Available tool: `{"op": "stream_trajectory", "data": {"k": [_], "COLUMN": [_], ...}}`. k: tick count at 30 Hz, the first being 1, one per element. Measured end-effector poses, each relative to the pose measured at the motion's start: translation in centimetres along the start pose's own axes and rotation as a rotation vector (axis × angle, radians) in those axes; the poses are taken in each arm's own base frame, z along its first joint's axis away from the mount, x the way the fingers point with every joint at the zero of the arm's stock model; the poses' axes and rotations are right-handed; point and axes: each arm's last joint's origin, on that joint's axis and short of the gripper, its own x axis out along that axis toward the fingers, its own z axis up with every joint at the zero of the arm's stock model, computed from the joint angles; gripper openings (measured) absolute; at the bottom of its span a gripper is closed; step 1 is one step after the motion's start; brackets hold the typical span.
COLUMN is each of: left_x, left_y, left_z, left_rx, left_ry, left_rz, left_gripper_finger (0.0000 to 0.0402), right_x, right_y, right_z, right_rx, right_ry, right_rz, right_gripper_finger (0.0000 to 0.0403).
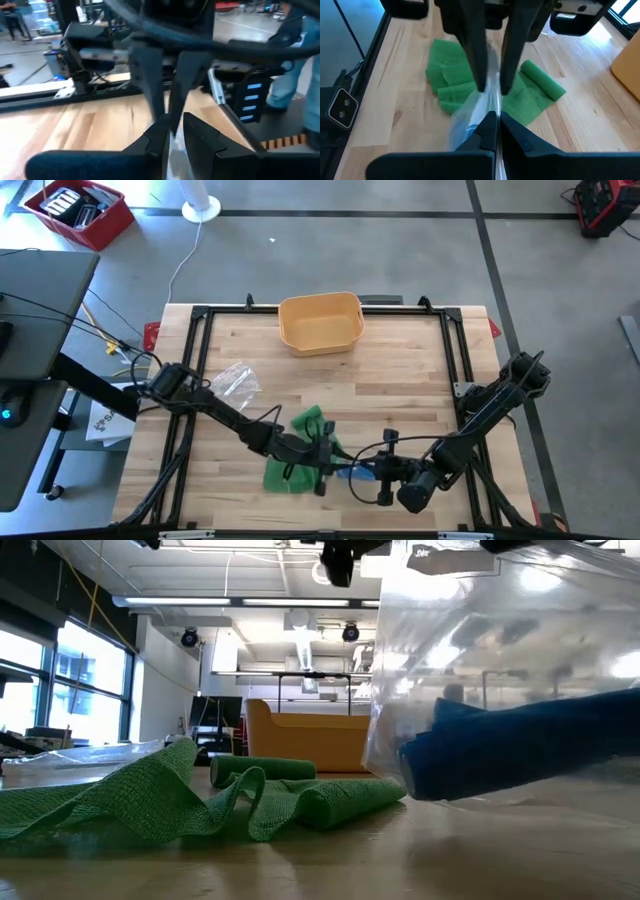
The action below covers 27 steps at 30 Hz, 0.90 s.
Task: Roll bandage
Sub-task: Close the transparent zip bag containing the rolled blue bandage
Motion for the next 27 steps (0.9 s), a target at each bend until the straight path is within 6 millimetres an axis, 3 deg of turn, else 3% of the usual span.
{"op": "stream_trajectory", "data": {"k": [6,12,19,27], "left_x": [-0.7,-2.8,-3.6,-3.5], "left_y": [0.4,0.4,-1.1,-1.0], "left_z": [0.8,2.2,2.3,2.5], "left_rx": [-0.011,-0.035,0.045,0.073], "left_ry": [0.049,0.189,0.202,0.182], "left_rz": [0.007,0.024,0.081,0.091], "left_gripper_finger": [0.0108,0.0143,0.0122,0.0067], "right_x": [0.0,0.0,0.0,0.0], "right_y": [0.0,0.0,0.0,0.0], "right_z": [0.0,0.0,0.0,0.0], "right_rx": [0.0,0.0,-0.001,0.0], "right_ry": [0.001,0.002,0.001,0.001], "right_rz": [0.001,0.003,0.002,0.002], "right_gripper_finger": [0.0,0.0,0.0,0.0]}}
